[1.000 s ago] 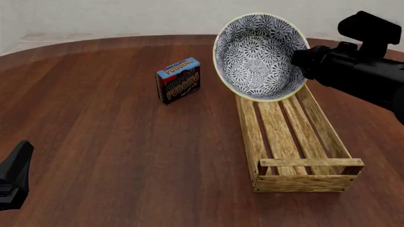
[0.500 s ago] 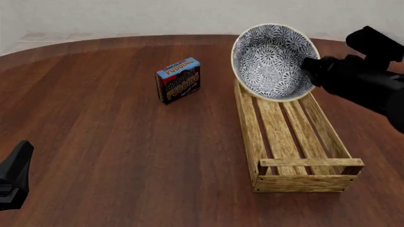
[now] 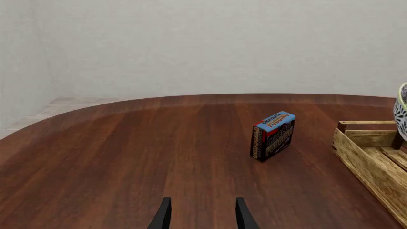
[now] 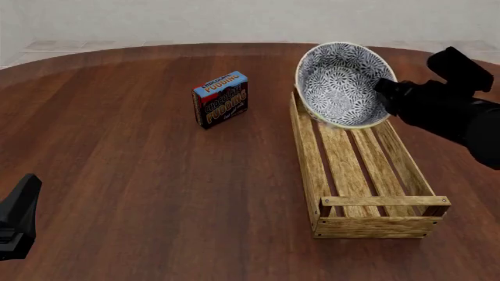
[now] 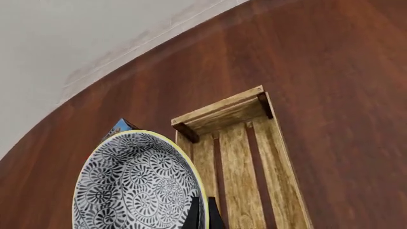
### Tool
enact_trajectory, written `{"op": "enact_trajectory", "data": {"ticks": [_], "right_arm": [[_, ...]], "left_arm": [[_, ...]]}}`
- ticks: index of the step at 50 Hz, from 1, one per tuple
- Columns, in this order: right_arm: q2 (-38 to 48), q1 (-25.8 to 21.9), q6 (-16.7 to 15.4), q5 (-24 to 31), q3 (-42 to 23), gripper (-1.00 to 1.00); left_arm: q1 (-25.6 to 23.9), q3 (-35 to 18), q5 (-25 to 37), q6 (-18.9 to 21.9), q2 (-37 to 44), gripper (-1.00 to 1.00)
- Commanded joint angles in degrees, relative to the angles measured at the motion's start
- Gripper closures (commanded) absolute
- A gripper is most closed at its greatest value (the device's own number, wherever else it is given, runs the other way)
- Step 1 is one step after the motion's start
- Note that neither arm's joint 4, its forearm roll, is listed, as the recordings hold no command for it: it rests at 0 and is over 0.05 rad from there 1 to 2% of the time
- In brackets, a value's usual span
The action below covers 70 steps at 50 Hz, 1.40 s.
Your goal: Pick up the bowl on the left and put it in the tray.
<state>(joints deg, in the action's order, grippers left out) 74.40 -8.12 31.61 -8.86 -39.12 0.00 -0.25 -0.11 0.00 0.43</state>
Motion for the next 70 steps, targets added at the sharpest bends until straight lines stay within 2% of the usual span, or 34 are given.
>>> {"op": "enact_trajectory", "data": {"ticks": [1, 8, 13, 22, 35, 42, 56, 70], "right_arm": [[2.3, 0.8, 2.5, 0.2, -0.8, 1.0], [3.5, 0.2, 3.7, 0.5, -1.1, 1.0], [3.6, 2.1, 3.2, 0.8, -1.3, 1.0], [4.4, 2.4, 4.6, 0.6, -0.4, 1.0], [0.7, 3.7, 5.2, 2.2, 2.5, 1.0], [0.7, 2.4, 6.1, 1.1, 4.4, 1.0], [3.5, 3.4, 5.9, -0.5, 4.8, 1.0], [4.4, 2.5, 7.2, -2.1, 6.6, 1.0]], "left_arm": [[0.0, 0.0, 0.0, 0.0, 0.0, -1.0], [0.0, 0.0, 0.0, 0.0, 0.0, -1.0], [0.0, 0.0, 0.0, 0.0, 0.0, -1.0], [0.0, 0.0, 0.0, 0.0, 0.0, -1.0], [0.0, 0.0, 0.0, 0.0, 0.0, -1.0], [0.0, 0.0, 0.0, 0.0, 0.0, -1.0], [0.0, 0.0, 0.0, 0.0, 0.0, -1.0], [0.0, 0.0, 0.0, 0.0, 0.0, -1.0]]}}
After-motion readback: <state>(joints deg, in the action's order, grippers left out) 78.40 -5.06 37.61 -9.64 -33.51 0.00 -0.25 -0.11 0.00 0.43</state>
